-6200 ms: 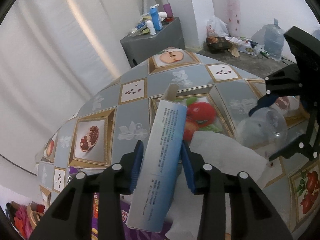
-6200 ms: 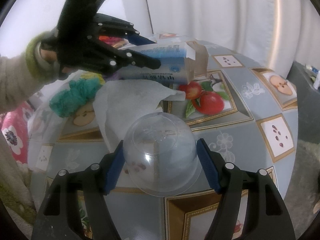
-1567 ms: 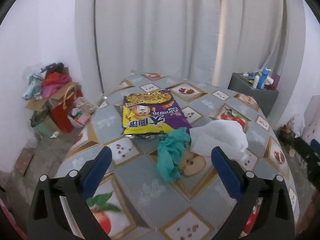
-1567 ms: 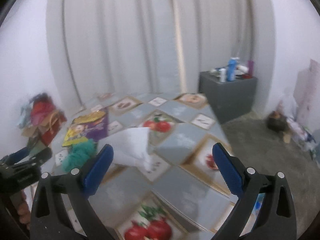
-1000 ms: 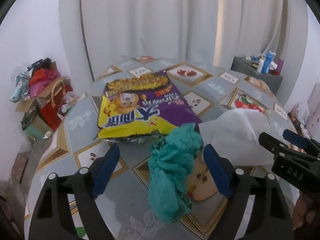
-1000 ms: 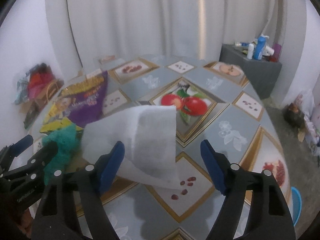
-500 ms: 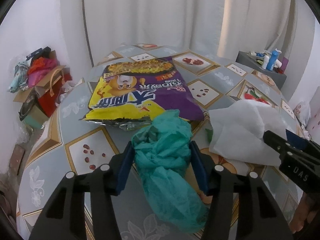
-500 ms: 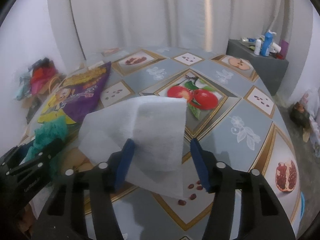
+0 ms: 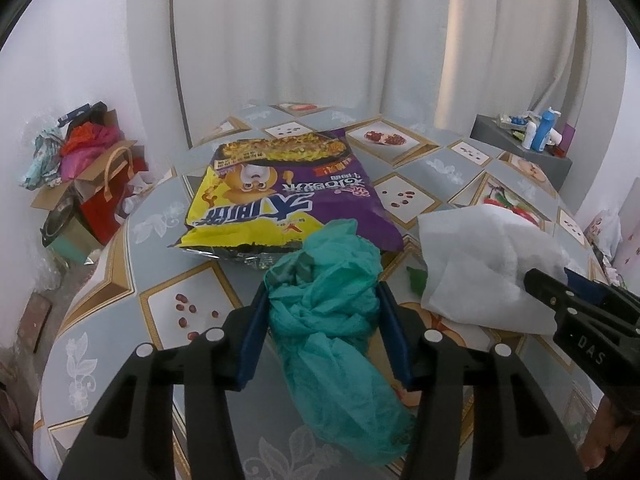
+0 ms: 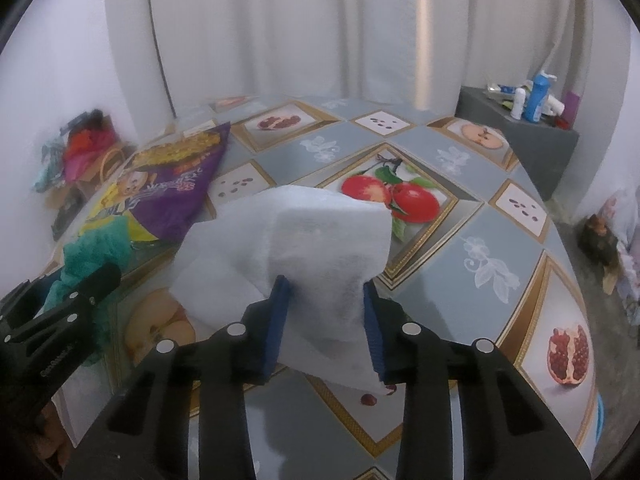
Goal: Collect trash
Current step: 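Grasp the teal plastic bag with the left gripper while the right gripper grasps the white tissue, then carry the teal bag and tissue over the blue wastebasket with both grippers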
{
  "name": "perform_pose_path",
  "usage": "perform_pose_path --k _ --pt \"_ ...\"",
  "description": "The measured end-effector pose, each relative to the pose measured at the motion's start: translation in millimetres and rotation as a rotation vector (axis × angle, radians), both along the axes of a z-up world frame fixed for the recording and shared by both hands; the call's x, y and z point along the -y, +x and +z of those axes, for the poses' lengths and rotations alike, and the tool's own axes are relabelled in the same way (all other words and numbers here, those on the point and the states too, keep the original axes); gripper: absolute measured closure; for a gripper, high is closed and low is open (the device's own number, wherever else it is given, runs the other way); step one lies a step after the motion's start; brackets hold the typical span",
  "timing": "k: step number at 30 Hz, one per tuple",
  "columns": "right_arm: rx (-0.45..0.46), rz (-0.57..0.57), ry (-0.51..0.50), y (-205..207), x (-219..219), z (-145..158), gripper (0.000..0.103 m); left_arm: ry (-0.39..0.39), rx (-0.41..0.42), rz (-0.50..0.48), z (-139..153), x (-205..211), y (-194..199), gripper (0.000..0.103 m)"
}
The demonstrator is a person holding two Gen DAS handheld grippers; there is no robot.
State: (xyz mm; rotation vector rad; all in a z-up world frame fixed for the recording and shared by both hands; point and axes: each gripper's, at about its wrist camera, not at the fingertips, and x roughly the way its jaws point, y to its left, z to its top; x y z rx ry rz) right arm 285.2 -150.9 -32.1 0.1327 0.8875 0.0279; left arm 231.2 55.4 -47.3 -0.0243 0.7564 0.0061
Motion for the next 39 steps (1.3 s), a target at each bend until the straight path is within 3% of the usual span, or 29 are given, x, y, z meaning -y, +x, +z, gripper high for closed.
perform_pose_path --k 18,21,39 --pt "0.038 -0.010 0.009 -11 2 11 0.093 -0.006 0.041 -0.005 12 1 -13 0.054" --pt "0.054 -0.006 0.012 -14 2 14 0.101 -0.001 0.049 -0.004 14 2 -14 0.054" --pt "0.180 0.044 0.006 -25 -4 50 0.103 0.000 0.106 -0.001 28 0 -26 0.054"
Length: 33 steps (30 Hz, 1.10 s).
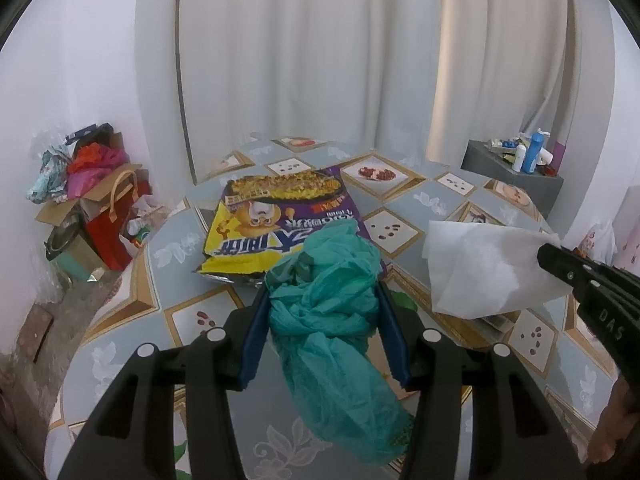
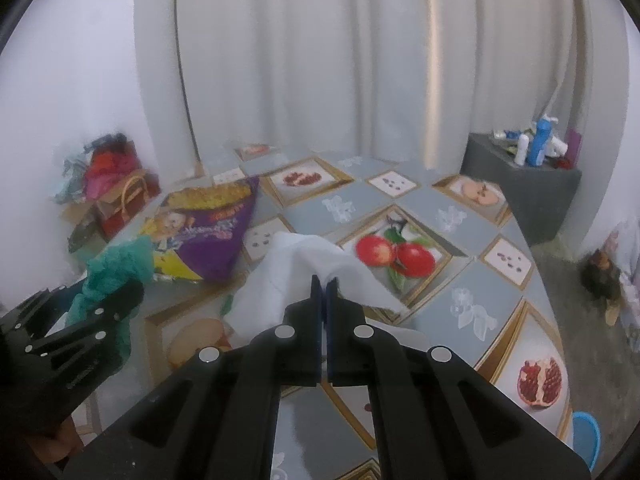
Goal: Collect trash
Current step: 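Carry the teal bag and tissue over the blue wastebasket with both grippers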
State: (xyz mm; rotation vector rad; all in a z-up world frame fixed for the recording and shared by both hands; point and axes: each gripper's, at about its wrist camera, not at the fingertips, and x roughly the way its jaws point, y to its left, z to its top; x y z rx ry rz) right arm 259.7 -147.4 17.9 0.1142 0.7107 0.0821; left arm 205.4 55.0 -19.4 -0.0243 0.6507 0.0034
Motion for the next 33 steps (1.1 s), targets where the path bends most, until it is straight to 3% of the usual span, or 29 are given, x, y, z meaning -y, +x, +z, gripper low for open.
perform_pose_path --k 11,24,33 --pt "0.083 -0.014 0.012 -8 5 28 0.103 -0.012 0.047 -0.006 18 -2 -11 0.054" --pt "0.183 -0.115 0.064 -41 46 72 0.103 -0.024 0.134 -0.026 58 2 -33 0.054" --pt "0.230 -0.240 0.071 -99 95 87 0.103 -0.049 0.170 -0.159 85 48 -58 0.054"
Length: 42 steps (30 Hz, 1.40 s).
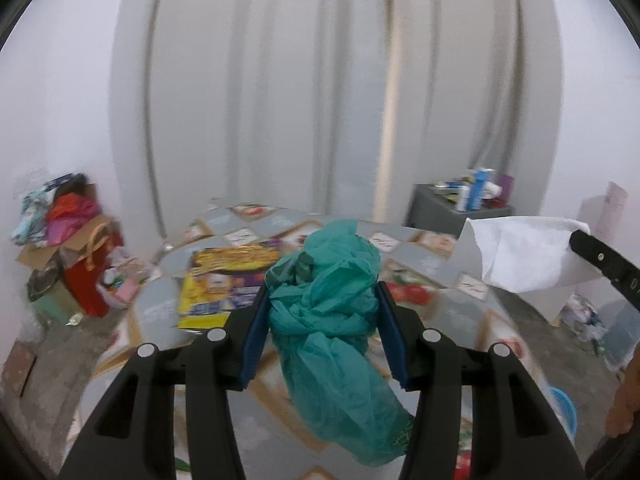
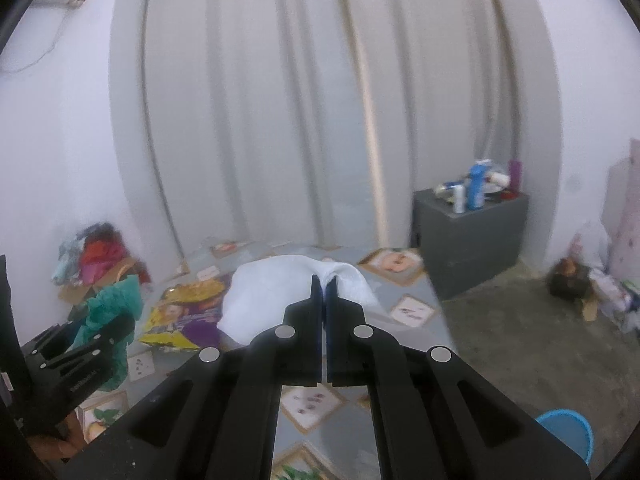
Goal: Collect trash
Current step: 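Carry the teal bag and tissue over the blue wastebasket with both grippers, then open both grippers to drop the teal bag and tissue into the wastebasket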
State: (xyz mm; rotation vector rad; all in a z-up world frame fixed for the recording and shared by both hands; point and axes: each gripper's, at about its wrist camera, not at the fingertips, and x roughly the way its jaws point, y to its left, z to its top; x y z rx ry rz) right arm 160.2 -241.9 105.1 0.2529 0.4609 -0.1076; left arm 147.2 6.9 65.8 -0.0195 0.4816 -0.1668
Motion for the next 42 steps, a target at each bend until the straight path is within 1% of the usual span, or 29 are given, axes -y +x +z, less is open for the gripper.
perform_pose_path --k 4,7,9,10,11,14,16,18,19,20,22,24,25,26,29,31,34,36,38,40,41,42 --pt "0.000 -0.099 0.005 -36 37 -2 0.103 0.001 0.005 -0.119 7 43 -12 0.054" --pt "-0.009 -0.173 0.016 -62 64 -6 0.103 -0.021 -0.017 -0.237 10 82 -19 0.054" --pt "-0.022 -0.242 0.021 -85 89 -12 0.103 -0.016 -0.022 -0.316 11 112 -24 0.054" --pt "-0.028 -0.265 0.023 -92 97 -15 0.103 -0.017 -0.038 -0.375 10 133 -26 0.054" --pt "-0.039 -0.306 0.031 -106 113 -19 0.103 -0.024 -0.056 -0.413 9 147 -27 0.054" --pt "-0.067 -0.386 0.042 -131 141 -32 0.103 -0.042 -0.137 -0.544 0 198 -31 0.054" --pt "-0.094 -0.437 0.049 -145 159 -43 0.103 -0.029 -0.182 -0.628 -9 236 -35 0.054" --pt "-0.130 -0.491 0.069 -160 179 -59 0.103 -0.016 -0.228 -0.693 -16 266 -37 0.054" --pt "-0.143 -0.508 0.076 -164 185 -64 0.103 -0.012 -0.264 -0.728 -22 283 -37 0.054" --pt "-0.166 -0.536 0.091 -171 197 -77 0.103 -0.004 -0.303 -0.759 -29 300 -37 0.054" --pt "-0.197 -0.566 0.116 -173 209 -91 0.103 0.015 -0.374 -0.808 -42 330 -34 0.054" --pt "-0.237 -0.603 0.173 -180 227 -116 0.103 0.032 -0.444 -0.842 -56 361 -30 0.054" --pt "-0.248 -0.614 0.195 -181 232 -124 0.103 0.062 -0.479 -0.864 -66 382 -29 0.054" --pt "-0.271 -0.634 0.225 -183 242 -139 0.103 0.077 -0.491 -0.874 -71 393 -32 0.053" --pt "-0.314 -0.668 0.286 -189 262 -166 0.103 0.154 -0.536 -0.903 -95 436 -38 0.053" --pt "-0.336 -0.685 0.314 -191 271 -179 0.103 0.197 -0.592 -0.918 -116 464 -37 0.053" --pt "-0.369 -0.711 0.353 -196 284 -200 0.103 0.243 -0.650 -0.928 -141 491 -34 0.053" --pt "-0.387 -0.729 0.390 -200 291 -215 0.103 0.260 -0.672 -0.940 -153 502 -37 0.052" --pt "-0.400 -0.740 0.426 -205 297 -229 0.100 0.283 -0.699 -0.954 -167 522 -39 0.052" --pt "-0.410 -0.753 0.455 -208 301 -240 0.099 0.287 -0.710 -0.966 -179 534 -41 0.051" --pt "-0.424 -0.755 0.483 -208 306 -251 0.096 0.295 -0.722 -0.972 -185 541 -43 0.048" --pt "-0.434 -0.760 0.496 -208 309 -258 0.091 0.309 -0.734 -0.968 -192 547 -44 0.042"
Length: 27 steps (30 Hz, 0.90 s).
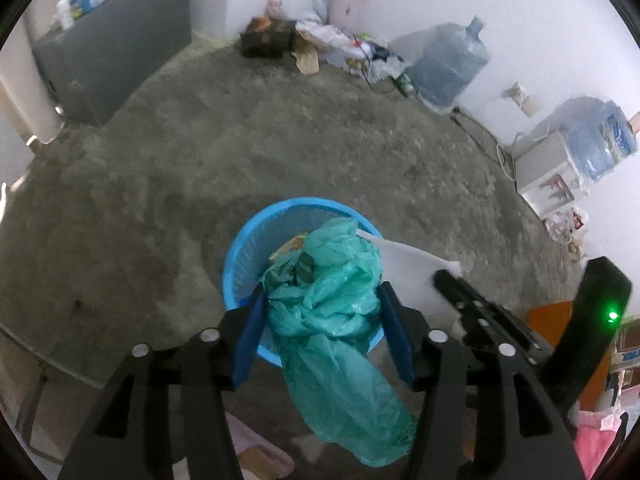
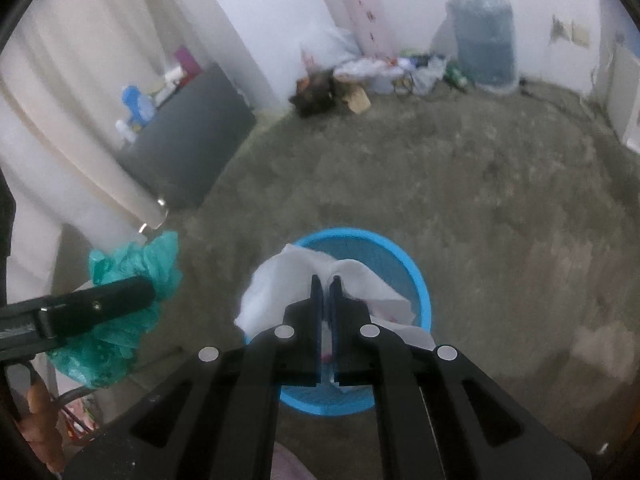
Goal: Collect trash
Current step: 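Open both grippers to drop the teal bag and tissue into the wastebasket, then swing both tools back toward the table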
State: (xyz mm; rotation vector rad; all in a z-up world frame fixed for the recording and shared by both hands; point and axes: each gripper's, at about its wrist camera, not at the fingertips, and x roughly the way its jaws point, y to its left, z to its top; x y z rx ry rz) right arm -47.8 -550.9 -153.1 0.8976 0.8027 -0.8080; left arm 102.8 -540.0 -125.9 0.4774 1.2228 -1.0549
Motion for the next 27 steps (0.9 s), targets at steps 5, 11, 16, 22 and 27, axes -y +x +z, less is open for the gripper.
perform_pose_path --k 5,11,16,22,27 --pt "-0.026 -0.024 0.051 -5 3 -22 0.065 0.033 -0.001 -0.005 -14 11 -2 0.034" --pt "-0.031 -0.034 0.045 -13 -3 -17 0.056 0.017 0.021 -0.017 -11 10 -5 0.031" --pt "-0.022 -0.035 0.027 -14 1 -14 0.055 0.004 0.049 -0.009 -2 5 -7 0.031" --pt "-0.013 -0.003 -0.025 -16 -9 7 0.050 -0.020 0.088 -0.021 17 -12 -13 0.031" --pt "-0.013 0.034 -0.065 -12 -21 30 0.050 -0.065 0.107 -0.003 43 -36 -11 0.031"
